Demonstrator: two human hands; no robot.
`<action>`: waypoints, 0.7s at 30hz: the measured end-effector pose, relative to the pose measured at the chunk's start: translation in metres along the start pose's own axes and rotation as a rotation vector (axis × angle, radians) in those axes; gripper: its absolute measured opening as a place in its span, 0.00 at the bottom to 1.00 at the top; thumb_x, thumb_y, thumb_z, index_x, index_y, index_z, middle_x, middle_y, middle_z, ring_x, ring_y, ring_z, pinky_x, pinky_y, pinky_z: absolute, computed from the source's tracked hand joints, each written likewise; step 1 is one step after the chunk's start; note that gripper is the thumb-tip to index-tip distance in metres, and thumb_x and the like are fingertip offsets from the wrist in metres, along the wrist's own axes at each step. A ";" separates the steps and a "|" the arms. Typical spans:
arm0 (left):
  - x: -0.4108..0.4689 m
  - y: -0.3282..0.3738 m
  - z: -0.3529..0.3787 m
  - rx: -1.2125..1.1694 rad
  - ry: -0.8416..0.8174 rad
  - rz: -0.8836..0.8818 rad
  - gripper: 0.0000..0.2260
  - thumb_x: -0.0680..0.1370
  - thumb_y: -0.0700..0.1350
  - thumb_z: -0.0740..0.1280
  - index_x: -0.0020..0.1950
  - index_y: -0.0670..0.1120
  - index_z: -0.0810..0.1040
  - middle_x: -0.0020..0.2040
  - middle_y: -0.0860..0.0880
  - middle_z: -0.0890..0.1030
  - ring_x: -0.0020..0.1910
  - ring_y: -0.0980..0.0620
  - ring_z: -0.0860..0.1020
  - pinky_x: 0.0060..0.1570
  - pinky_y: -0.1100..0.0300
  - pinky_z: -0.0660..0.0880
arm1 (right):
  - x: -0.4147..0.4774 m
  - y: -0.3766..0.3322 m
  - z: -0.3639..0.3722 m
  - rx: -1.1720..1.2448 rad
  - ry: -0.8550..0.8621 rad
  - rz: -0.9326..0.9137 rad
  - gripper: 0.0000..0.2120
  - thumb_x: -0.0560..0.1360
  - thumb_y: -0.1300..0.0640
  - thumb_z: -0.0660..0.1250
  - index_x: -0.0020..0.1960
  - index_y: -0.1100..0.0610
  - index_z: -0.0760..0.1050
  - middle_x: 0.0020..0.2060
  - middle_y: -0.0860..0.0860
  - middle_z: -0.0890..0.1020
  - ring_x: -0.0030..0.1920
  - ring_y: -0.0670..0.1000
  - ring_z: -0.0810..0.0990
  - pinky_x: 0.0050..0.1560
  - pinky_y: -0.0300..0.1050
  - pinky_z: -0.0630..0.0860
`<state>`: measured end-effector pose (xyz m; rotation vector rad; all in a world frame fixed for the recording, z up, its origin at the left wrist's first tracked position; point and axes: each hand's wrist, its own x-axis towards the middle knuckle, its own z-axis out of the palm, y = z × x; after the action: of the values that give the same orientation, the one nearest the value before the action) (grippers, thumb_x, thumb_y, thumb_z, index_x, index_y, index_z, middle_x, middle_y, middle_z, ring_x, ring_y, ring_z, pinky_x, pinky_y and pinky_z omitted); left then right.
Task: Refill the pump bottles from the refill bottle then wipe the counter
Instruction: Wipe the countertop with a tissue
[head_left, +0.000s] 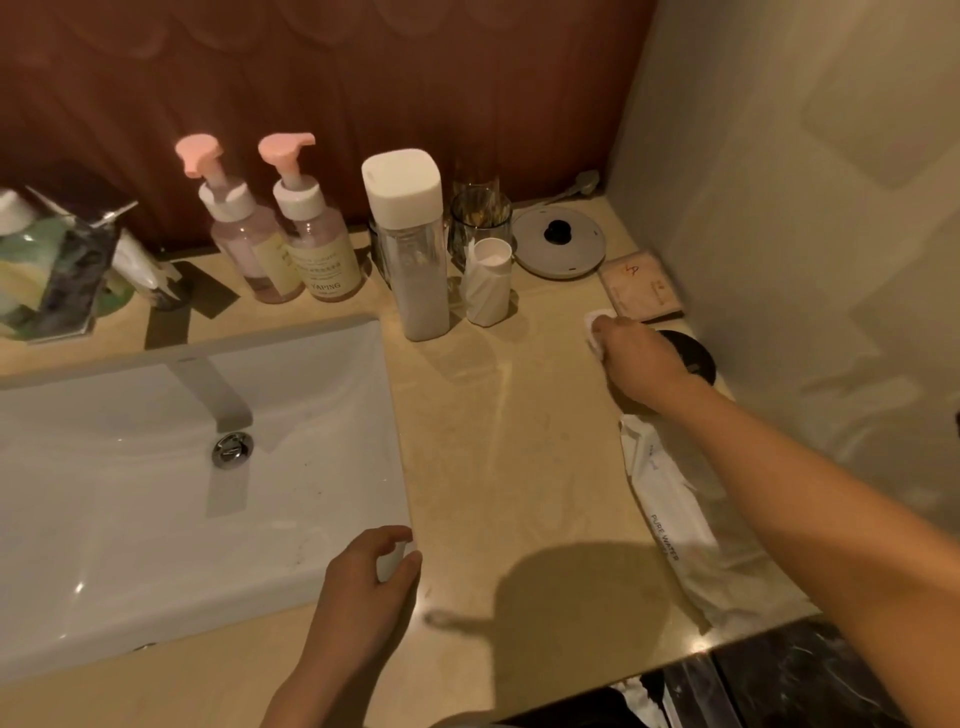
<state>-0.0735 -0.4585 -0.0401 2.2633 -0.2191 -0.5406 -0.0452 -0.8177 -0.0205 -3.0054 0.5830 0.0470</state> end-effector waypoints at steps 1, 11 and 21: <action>0.000 0.000 0.000 0.001 0.000 0.001 0.10 0.77 0.44 0.67 0.58 0.48 0.78 0.54 0.53 0.79 0.53 0.57 0.74 0.52 0.62 0.67 | 0.004 0.003 0.000 -0.018 -0.004 0.039 0.12 0.74 0.68 0.59 0.56 0.62 0.71 0.52 0.60 0.76 0.48 0.60 0.77 0.40 0.47 0.71; -0.004 0.001 -0.004 -0.023 -0.017 -0.003 0.10 0.77 0.45 0.68 0.58 0.51 0.79 0.53 0.55 0.78 0.54 0.58 0.74 0.52 0.62 0.68 | -0.031 -0.057 0.015 0.197 0.065 0.062 0.10 0.75 0.63 0.63 0.55 0.61 0.78 0.53 0.59 0.76 0.54 0.59 0.75 0.46 0.44 0.68; -0.015 -0.004 -0.017 -0.127 -0.030 0.023 0.09 0.77 0.41 0.66 0.54 0.53 0.79 0.53 0.54 0.78 0.55 0.56 0.73 0.52 0.62 0.66 | -0.171 -0.143 0.066 0.285 0.118 -0.222 0.07 0.68 0.62 0.66 0.43 0.53 0.78 0.49 0.50 0.82 0.52 0.50 0.81 0.39 0.39 0.79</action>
<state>-0.0795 -0.4396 -0.0280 2.1284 -0.2189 -0.5613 -0.1513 -0.6166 -0.0677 -2.7846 0.2359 -0.2105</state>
